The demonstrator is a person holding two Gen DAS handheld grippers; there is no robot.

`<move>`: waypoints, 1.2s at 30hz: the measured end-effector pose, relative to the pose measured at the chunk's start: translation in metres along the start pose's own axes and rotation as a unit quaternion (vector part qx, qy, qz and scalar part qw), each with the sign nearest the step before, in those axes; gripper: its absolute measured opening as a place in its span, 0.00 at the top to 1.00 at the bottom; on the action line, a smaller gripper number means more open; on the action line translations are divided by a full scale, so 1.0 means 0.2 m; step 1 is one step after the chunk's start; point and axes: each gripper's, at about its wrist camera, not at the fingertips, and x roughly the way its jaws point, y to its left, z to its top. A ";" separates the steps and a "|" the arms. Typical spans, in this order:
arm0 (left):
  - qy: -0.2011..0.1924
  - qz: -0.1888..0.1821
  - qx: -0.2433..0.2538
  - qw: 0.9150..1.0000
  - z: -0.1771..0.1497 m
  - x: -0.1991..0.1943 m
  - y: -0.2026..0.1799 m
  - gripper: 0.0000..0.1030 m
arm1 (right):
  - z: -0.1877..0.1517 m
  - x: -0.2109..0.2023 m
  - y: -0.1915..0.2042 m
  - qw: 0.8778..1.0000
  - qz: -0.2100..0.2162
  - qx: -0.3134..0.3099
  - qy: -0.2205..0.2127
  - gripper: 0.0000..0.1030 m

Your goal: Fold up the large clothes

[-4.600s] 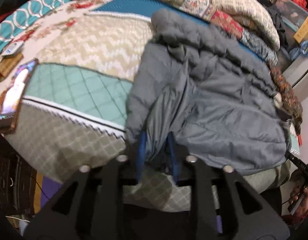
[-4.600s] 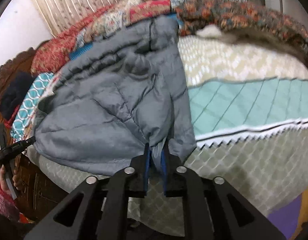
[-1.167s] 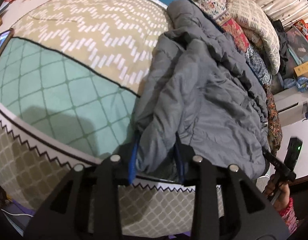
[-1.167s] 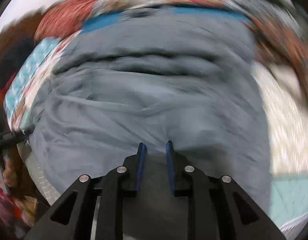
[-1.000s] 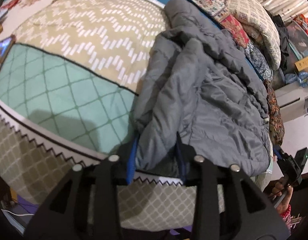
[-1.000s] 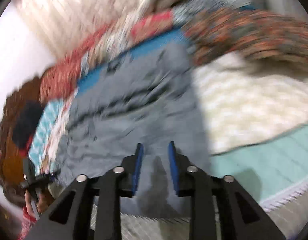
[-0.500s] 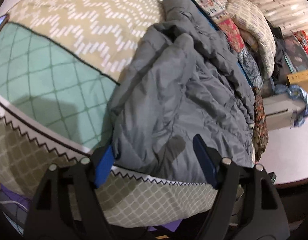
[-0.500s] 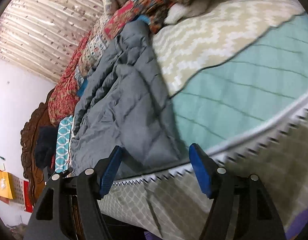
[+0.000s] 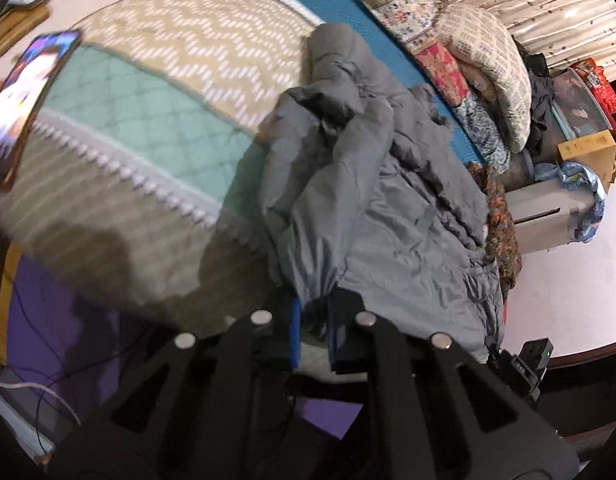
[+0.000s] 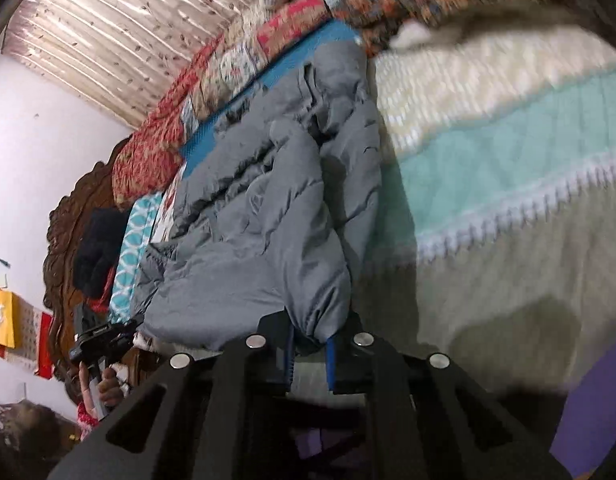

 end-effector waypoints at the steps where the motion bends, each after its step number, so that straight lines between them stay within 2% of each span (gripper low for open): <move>1: 0.001 0.006 -0.001 1.000 -0.03 0.01 0.02 0.91 | -0.04 0.00 -0.01 1.000 -0.002 0.001 0.009 -0.03; 4: 0.018 0.029 -0.001 0.999 -0.08 0.12 0.09 0.88 | -0.13 0.08 -0.09 0.999 -0.024 0.018 0.026 -0.02; 8: 0.016 0.041 -0.009 0.999 -0.05 0.19 0.11 0.79 | -0.15 0.13 -0.21 0.996 0.001 0.091 0.026 0.09; 10: 0.008 0.040 -0.012 0.999 -0.04 0.18 0.12 0.67 | -0.15 0.10 -0.23 0.994 0.013 0.103 0.015 0.14; 11: 0.005 0.041 -0.009 0.999 -0.04 0.17 0.12 0.63 | -0.15 0.06 -0.23 0.995 0.020 0.101 0.002 0.19; 13: 0.004 0.045 -0.003 0.999 -0.05 0.15 0.16 0.47 | -0.14 -0.02 -0.24 0.995 0.023 0.093 -0.029 0.29; 14: 0.006 0.044 -0.002 0.999 -0.06 0.15 0.16 0.45 | -0.14 -0.07 -0.25 0.995 0.017 0.092 -0.046 0.36; 17: 0.016 0.028 -0.005 0.999 -0.08 0.14 0.20 0.41 | -0.12 -0.13 -0.29 0.992 0.021 0.101 -0.067 0.46; 25: 0.037 0.016 0.012 0.999 -0.05 0.18 0.17 0.39 | -0.10 -0.08 -0.37 0.988 0.035 0.140 -0.051 0.46; 27: 0.041 0.014 0.032 0.999 -0.02 0.18 0.13 0.39 | -0.07 -0.03 -0.34 0.990 0.041 0.133 -0.031 0.46; 31: 0.077 0.035 0.055 0.995 -0.01 0.23 0.10 0.40 | -0.07 0.07 -0.30 0.993 0.040 0.110 0.029 0.46; 32: 0.084 0.036 0.054 0.994 -0.02 0.24 0.10 0.41 | -0.08 0.09 -0.28 0.994 0.033 0.098 0.039 0.43; 33: 0.086 0.036 0.053 0.994 -0.02 0.25 0.11 0.49 | -0.09 0.10 -0.26 0.995 0.031 0.086 0.044 0.38; 34: 0.091 0.033 0.050 0.994 -0.02 0.24 0.11 0.59 | -0.09 0.11 -0.24 0.995 0.030 0.075 0.051 0.17; 35: 0.094 0.027 0.046 0.994 -0.03 0.24 0.11 0.63 | -0.09 0.12 -0.21 0.995 0.035 0.065 0.066 0.05; 36: 0.096 0.021 0.040 0.994 -0.03 0.23 0.11 0.72 | -0.10 0.12 -0.19 0.995 0.033 0.060 0.070 0.03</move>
